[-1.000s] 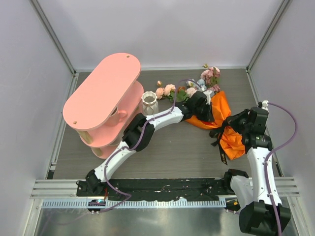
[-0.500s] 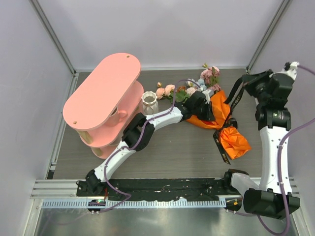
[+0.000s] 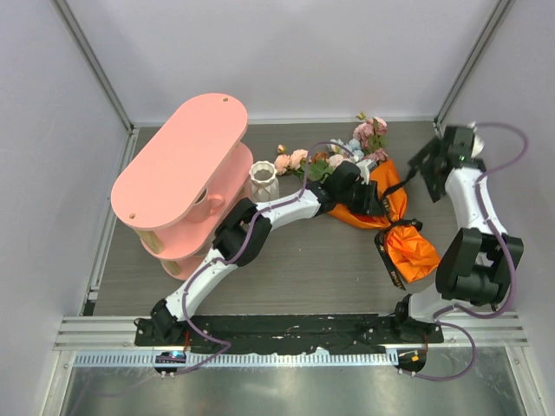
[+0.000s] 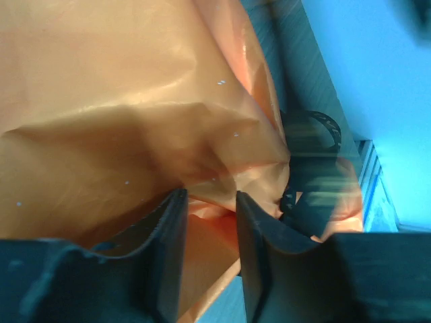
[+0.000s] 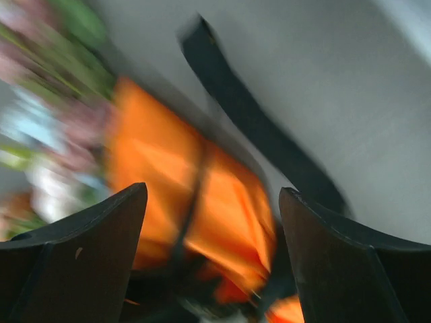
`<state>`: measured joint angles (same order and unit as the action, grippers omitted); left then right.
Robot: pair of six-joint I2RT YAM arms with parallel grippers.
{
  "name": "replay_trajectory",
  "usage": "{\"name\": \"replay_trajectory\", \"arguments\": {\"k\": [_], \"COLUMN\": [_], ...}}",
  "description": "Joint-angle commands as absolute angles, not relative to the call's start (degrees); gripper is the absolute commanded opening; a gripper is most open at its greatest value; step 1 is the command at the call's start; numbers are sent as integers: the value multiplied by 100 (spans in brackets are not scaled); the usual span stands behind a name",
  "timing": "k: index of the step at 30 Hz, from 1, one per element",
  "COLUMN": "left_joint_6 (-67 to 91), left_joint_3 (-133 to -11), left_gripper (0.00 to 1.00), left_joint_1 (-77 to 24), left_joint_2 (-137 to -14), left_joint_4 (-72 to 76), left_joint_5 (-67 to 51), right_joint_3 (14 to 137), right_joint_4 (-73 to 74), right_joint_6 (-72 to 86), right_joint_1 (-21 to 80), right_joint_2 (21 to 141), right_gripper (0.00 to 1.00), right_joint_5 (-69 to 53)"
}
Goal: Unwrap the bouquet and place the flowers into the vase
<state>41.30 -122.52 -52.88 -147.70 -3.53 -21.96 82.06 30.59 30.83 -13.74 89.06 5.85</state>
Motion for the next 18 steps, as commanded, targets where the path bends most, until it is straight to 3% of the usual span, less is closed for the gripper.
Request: {"name": "replay_trajectory", "arguments": {"k": [1,5,9,13,15,18], "left_joint_6": [3894,3911,3894,3929,3964,3999], "left_joint_3": [-11962,-12014,-12129,-12199,-12234,-12226], "left_gripper": [43,49,52,50,49,46], "left_joint_1": [-5309,-5309,-5309,-5309,-5309,-5309], "left_joint_2": [-14256,-14247,-14300,-14361,-14388,-14414], "left_joint_4": [-299,-246,-281,-273,-290,-308], "left_joint_5": [-2496,-2601,-2716,-2672,-2672,-2654], "right_joint_3": [6367,5257,4669,4421,4369,4219], "right_joint_4": [3438,3384,3393,3016,2787,2400], "right_joint_6": [3330,3367,3051,3076,3251,3515], "right_joint_1": [-1283,-1274,-1240,-986,-836,-738], "right_joint_2": [7334,5822,5450,5862,5932,5985], "right_gripper": [84,84,86,72,71,57], "right_joint_5": [781,1019,785,-156,-211,-220]}}
